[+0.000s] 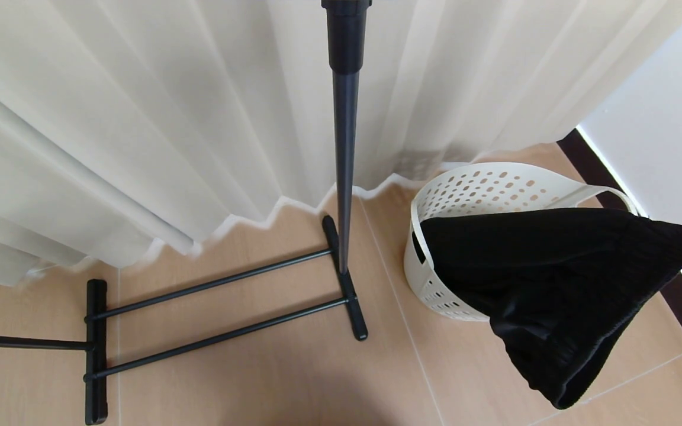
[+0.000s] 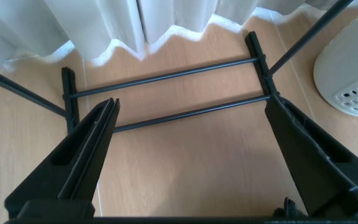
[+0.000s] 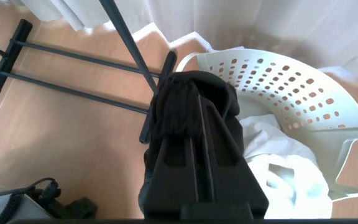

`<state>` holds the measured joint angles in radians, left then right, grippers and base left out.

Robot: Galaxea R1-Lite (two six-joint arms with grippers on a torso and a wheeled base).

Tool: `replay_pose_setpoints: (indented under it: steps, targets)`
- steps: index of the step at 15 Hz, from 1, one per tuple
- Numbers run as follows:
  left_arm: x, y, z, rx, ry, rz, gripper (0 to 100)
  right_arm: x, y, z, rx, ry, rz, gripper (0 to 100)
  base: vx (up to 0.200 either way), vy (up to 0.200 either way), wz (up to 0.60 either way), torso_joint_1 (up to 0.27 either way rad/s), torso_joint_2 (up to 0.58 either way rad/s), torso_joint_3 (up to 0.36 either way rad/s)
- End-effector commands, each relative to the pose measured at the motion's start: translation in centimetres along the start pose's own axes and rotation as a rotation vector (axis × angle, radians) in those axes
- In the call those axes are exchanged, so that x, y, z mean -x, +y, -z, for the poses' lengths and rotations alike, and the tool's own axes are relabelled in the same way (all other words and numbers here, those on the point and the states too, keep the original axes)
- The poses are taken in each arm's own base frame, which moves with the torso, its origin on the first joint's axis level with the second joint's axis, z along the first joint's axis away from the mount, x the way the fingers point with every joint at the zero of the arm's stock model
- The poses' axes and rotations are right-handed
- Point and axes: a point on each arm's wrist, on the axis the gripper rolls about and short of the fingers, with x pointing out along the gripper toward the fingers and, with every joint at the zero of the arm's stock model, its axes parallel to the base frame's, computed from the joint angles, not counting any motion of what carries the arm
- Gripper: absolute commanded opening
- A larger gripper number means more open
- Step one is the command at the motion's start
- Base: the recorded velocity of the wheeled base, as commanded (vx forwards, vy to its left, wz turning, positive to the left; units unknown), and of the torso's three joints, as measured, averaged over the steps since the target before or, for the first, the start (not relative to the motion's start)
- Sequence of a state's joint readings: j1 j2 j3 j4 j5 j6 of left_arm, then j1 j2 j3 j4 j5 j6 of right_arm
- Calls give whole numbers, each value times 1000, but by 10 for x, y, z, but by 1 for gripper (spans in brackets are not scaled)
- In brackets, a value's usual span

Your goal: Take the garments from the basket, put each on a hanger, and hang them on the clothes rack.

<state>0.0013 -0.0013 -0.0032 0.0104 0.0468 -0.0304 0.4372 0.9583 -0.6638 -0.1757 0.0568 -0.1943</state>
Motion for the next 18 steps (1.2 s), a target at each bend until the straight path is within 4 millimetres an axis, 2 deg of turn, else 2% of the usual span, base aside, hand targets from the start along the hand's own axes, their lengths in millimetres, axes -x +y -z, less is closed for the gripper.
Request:
replay_pose_setpoints:
  steps: [1,6,18]
  targets:
    - [0,0,0,0,0,1,100,2,0,0,1,-6,3,0,0,0,0,0,0,0]
    - [0,0,0,0,0,1,100,-2,1,3,1,16,-2,0,0,0,0,1,0,44]
    - [0,0,0,2,0,-1,100,-3,1,5,1,24,0,0,0,0,0,1,2,197]
